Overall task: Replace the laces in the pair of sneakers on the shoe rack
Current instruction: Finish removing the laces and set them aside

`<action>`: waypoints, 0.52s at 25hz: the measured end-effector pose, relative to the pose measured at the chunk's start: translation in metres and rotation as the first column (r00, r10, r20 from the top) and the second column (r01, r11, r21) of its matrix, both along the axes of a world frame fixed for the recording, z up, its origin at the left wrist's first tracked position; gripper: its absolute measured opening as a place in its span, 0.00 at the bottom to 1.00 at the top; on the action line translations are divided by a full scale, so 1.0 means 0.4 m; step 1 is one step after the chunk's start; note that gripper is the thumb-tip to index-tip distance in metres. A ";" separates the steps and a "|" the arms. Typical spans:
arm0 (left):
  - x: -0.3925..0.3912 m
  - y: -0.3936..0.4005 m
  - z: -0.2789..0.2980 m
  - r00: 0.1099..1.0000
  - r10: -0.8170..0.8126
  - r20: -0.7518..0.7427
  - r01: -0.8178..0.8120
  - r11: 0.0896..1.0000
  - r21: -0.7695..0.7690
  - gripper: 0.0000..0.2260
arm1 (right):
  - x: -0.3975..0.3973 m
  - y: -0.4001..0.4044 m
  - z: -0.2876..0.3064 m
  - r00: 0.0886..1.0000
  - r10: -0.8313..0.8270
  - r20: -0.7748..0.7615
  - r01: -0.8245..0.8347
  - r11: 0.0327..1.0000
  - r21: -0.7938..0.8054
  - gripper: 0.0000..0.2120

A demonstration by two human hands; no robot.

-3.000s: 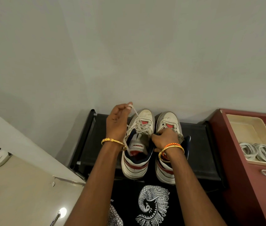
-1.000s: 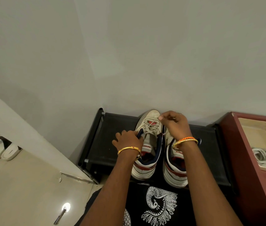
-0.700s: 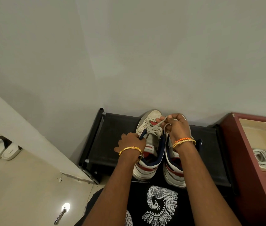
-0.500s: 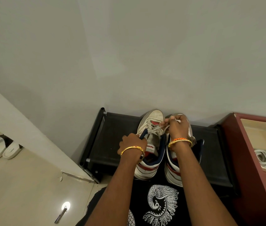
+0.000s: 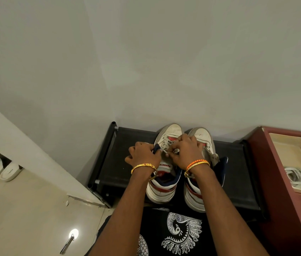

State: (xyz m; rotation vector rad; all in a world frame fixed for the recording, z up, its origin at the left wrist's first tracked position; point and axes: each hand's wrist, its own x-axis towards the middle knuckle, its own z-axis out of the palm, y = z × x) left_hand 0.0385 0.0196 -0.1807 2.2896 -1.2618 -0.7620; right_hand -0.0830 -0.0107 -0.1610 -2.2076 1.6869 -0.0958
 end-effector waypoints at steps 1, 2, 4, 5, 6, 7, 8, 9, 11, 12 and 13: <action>0.001 0.001 0.000 1.000 0.028 0.012 -0.028 1.000 -0.002 0.12 | -0.008 0.000 0.005 0.999 -0.003 0.052 0.002 1.000 0.023 0.04; 0.002 0.002 0.000 0.998 0.057 0.038 -0.057 0.998 -0.006 0.12 | -0.019 -0.003 0.011 0.994 -0.007 0.110 0.000 0.998 0.067 0.02; 0.006 0.001 0.002 0.993 0.089 0.080 -0.088 0.996 -0.007 0.12 | -0.047 -0.003 0.029 0.975 -0.025 0.220 -0.014 0.985 0.172 0.10; 0.006 -0.001 0.002 0.993 0.090 0.081 -0.090 0.996 -0.005 0.12 | -0.063 -0.002 0.038 0.947 -0.068 0.315 -0.005 0.974 0.225 0.11; 0.004 -0.003 0.003 0.994 0.085 0.073 -0.085 0.996 -0.003 0.12 | -0.079 -0.001 0.046 0.885 -0.141 0.444 0.015 0.962 0.274 0.11; 0.002 -0.004 0.003 0.995 0.081 0.063 -0.081 0.997 0.002 0.12 | -0.095 -0.002 0.052 0.779 -0.225 0.585 0.052 0.953 0.297 0.10; 0.000 -0.006 0.002 0.995 0.080 0.055 -0.081 0.997 0.006 0.12 | -0.112 -0.007 0.056 0.644 -0.298 0.705 0.117 0.949 0.294 0.09; -0.001 -0.007 0.000 0.995 0.081 0.053 -0.082 0.997 0.009 0.12 | -0.129 -0.012 0.061 0.500 -0.349 0.793 0.200 0.937 0.286 0.09; -0.004 -0.007 -0.002 0.995 0.083 0.060 -0.084 0.996 0.011 0.11 | -0.159 -0.022 0.072 0.223 -0.408 0.885 0.383 0.872 0.305 0.10; -0.006 -0.006 -0.003 0.995 0.084 0.062 -0.084 0.996 0.012 0.11 | -0.172 -0.028 0.076 0.114 -0.408 0.906 0.465 0.828 0.314 0.10; -0.007 -0.005 -0.002 0.995 0.082 0.060 -0.083 0.997 0.011 0.10 | -0.181 -0.031 0.080 0.043 -0.389 0.920 0.529 0.790 0.309 0.10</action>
